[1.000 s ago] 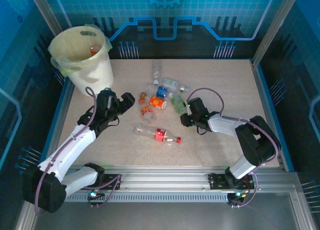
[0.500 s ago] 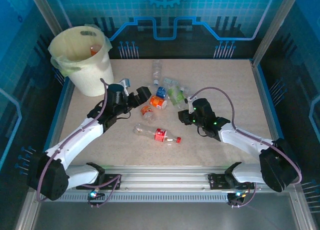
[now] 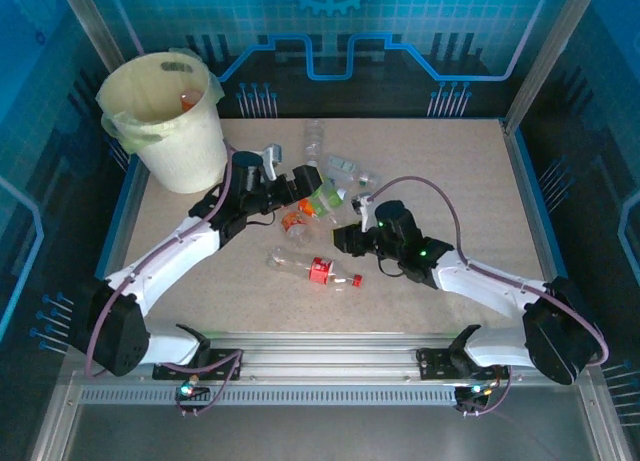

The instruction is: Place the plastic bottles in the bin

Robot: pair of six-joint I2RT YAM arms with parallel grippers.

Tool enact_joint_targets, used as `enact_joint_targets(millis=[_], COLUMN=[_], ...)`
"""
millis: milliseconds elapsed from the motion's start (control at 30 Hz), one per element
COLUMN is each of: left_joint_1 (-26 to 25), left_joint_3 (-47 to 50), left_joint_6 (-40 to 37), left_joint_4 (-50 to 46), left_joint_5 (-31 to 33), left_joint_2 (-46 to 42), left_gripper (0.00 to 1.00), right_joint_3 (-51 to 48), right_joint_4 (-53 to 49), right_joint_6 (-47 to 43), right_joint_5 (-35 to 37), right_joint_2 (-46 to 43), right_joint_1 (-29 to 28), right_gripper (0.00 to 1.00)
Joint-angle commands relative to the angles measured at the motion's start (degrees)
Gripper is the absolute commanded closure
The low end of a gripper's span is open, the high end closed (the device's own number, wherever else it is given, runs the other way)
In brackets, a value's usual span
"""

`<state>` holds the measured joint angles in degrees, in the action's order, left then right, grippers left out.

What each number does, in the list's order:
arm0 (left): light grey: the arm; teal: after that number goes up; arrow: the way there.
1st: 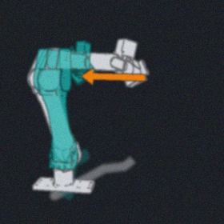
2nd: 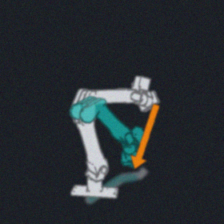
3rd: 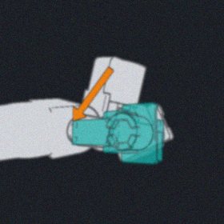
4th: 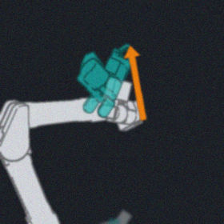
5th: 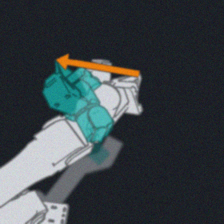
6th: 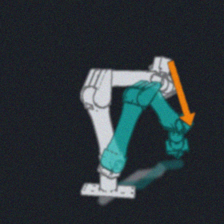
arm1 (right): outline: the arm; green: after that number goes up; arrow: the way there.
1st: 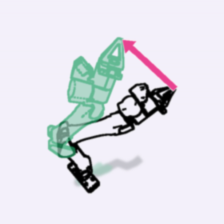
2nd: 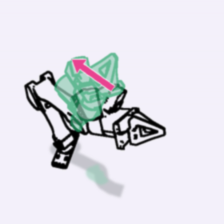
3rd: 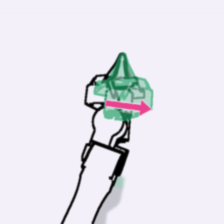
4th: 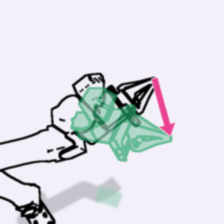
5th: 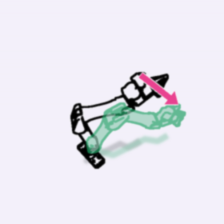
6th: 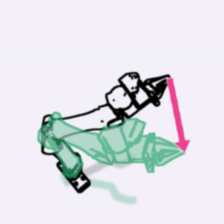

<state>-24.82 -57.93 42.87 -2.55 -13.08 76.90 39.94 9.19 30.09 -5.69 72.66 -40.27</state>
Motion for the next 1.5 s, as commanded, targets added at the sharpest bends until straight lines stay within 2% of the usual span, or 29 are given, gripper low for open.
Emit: enact_joint_targets(millis=[0, 133, 467, 667, 900, 1067, 1133, 1233, 1267, 1300, 1333, 1467], left_joint_1=[-0.5, -1.5, -2.3, -2.3, -2.3, -2.1, -2.0, -1.4, -1.0, -0.5, 0.1, 2.6], left_joint_3=[-0.6, -0.1, 0.4, 0.4, 1.1, 0.9, 0.6, -0.3, -0.7, -1.3, -1.8, -3.3], left_joint_6=[-1.4, -1.5, -3.0, -2.0, -1.0, -0.8, -0.8, -1.1, -1.2, -1.5, -1.8, -3.7], left_joint_4=[-0.5, 0.9, 1.8, 2.1, 4.1, 3.0, 2.7, -0.1, -1.3, -2.5, -3.8, -5.7], left_joint_5=[-1.0, -1.4, -2.1, -2.0, -1.9, -0.2, 0.6, 4.4, 5.7, 7.1, 8.4, 11.9], left_joint_2=[0.8, 0.9, 0.1, 0.5, 0.2, 0.0, 0.1, 0.3, 0.4, 0.4, 0.4, -0.7], left_gripper=[0.01, 0.04, 0.28, 0.35, 0.43, 0.44, 0.44, 0.44, 0.45, 0.45, 0.46, 0.47], right_joint_3=[2.2, 2.9, 4.5, 4.9, 6.0, 6.4, 6.4, 6.4, 6.4, 6.5, 6.5, 7.1], right_joint_4=[5.9, 8.6, 10.2, 10.7, 8.1, 4.0, 2.2, -1.0, -2.3, -4.0, -5.8, -12.4], right_joint_6=[2.5, 3.4, 4.6, 2.0, 0.9, 0.4, -0.9, -3.6, -4.5, -5.4, -5.6, -3.9], right_joint_5=[-3.6, -2.8, -3.4, -7.1, -5.3, -1.2, 0.4, 2.5, 3.4, 4.9, 6.9, 15.7], right_joint_2=[1.3, 2.3, 3.5, 3.4, 3.2, 2.0, 0.9, -1.3, -2.1, -3.2, -4.3, -8.5], right_joint_1=[-1.3, -2.5, -3.8, -4.9, -5.6, -5.6, -5.5, -5.5, -5.5, -5.5, -5.5, -5.1], right_gripper=[0.77, 0.77, 0.74, 0.67, 0.62, 0.43, 0.32, 0.22, 0.16, 0.05, 0.0, 0.0])
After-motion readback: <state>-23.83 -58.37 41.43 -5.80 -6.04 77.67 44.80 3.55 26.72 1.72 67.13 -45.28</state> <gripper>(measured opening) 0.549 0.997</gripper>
